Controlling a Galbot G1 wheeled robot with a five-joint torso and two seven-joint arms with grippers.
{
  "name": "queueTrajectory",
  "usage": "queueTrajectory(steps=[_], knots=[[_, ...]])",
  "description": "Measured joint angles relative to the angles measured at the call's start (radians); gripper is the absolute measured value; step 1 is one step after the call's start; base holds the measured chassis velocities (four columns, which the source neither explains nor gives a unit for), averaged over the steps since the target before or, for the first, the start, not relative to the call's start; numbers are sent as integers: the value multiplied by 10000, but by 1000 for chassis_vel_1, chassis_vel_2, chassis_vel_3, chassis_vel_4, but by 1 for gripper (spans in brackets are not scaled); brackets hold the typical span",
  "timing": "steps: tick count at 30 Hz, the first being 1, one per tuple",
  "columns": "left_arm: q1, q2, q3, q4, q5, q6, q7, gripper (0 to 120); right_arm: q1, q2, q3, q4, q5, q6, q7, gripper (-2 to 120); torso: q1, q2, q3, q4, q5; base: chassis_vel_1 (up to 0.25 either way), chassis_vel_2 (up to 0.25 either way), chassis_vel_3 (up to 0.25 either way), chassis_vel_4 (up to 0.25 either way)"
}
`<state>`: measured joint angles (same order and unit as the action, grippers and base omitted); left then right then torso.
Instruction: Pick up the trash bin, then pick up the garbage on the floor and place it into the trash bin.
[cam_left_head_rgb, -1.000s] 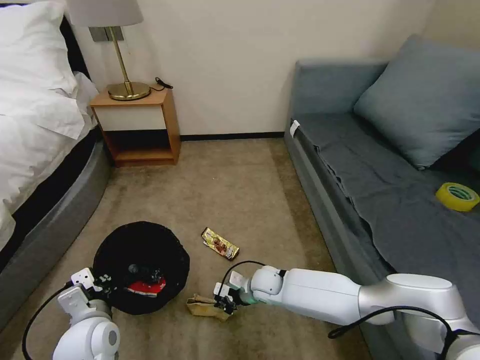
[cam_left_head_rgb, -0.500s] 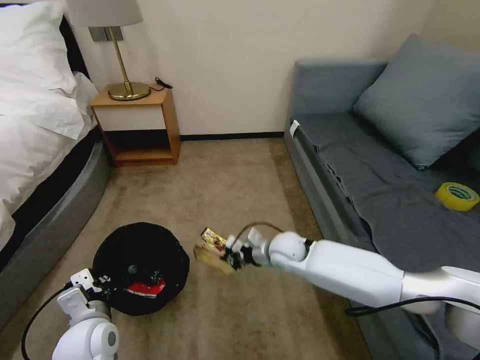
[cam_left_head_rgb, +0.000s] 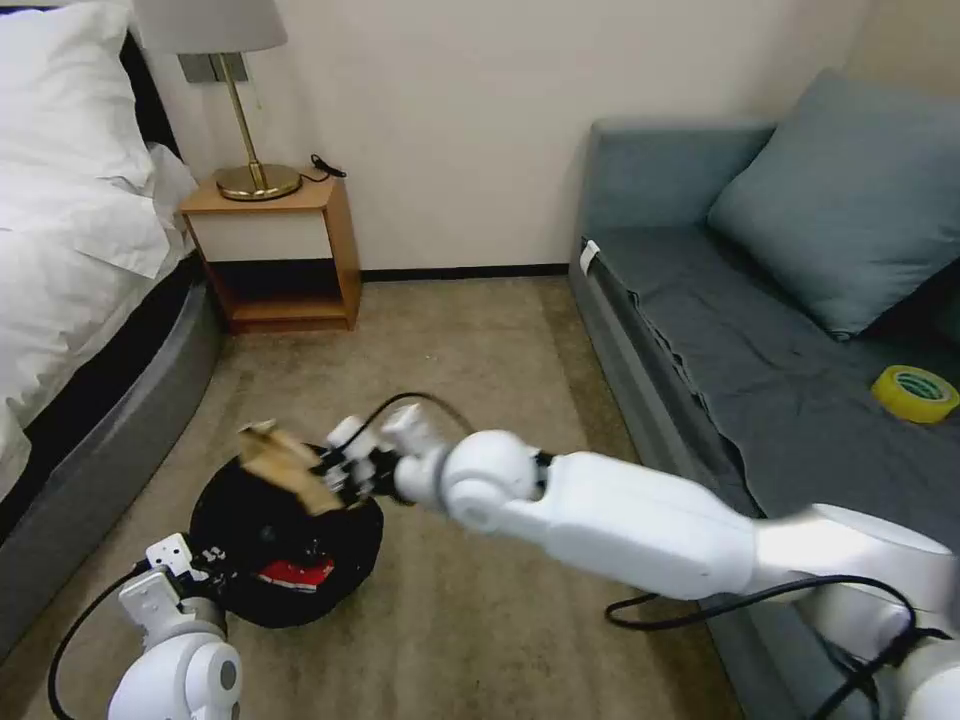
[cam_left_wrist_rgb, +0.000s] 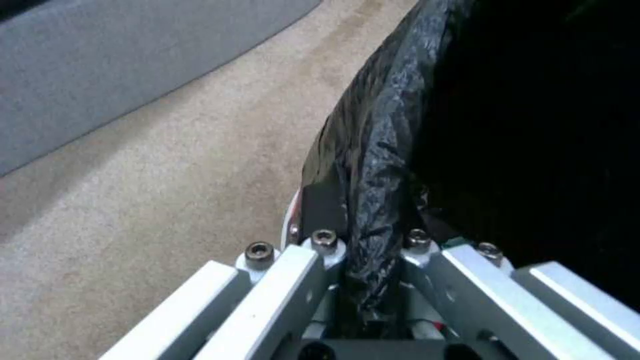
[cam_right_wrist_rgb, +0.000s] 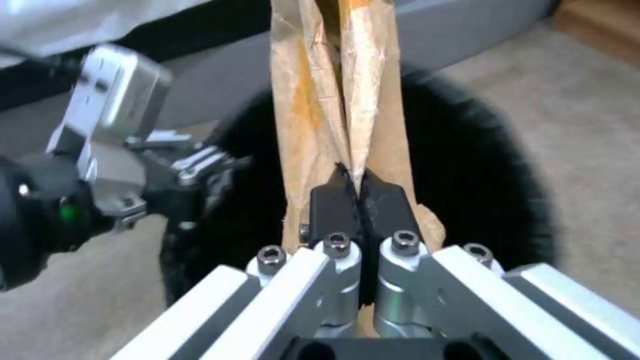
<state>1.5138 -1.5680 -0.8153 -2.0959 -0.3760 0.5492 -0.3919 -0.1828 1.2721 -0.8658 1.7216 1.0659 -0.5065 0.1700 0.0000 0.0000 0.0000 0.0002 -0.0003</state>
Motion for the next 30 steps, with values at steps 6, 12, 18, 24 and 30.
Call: queueTrajectory(steps=[6,12,18,24,30], knots=[[-12,-29,35,-53,33,40,0,2,-43,473,-802,-913,-443,175,168,0,0,-2,0,-1,1,0,0,0,0],[-12,-42,53,-53,64,41,-1,2,-97,579,-1063,-1197,-624,367,283,10,0,-1,0,-3,1,0,0,0,0],[-21,-55,69,-28,90,41,-2,2,-136,585,-979,-1095,-714,418,382,33,0,-2,0,-2,2,0,0,0,0],[-17,-48,51,-35,91,41,-3,2,-98,271,-498,-580,-804,520,514,54,0,-1,0,-1,3,0,0,0,0],[7,42,19,-69,36,-23,42,2,-199,-1208,1446,488,-1814,1859,-159,80,0,-1,0,1,6,0,0,0,0]])
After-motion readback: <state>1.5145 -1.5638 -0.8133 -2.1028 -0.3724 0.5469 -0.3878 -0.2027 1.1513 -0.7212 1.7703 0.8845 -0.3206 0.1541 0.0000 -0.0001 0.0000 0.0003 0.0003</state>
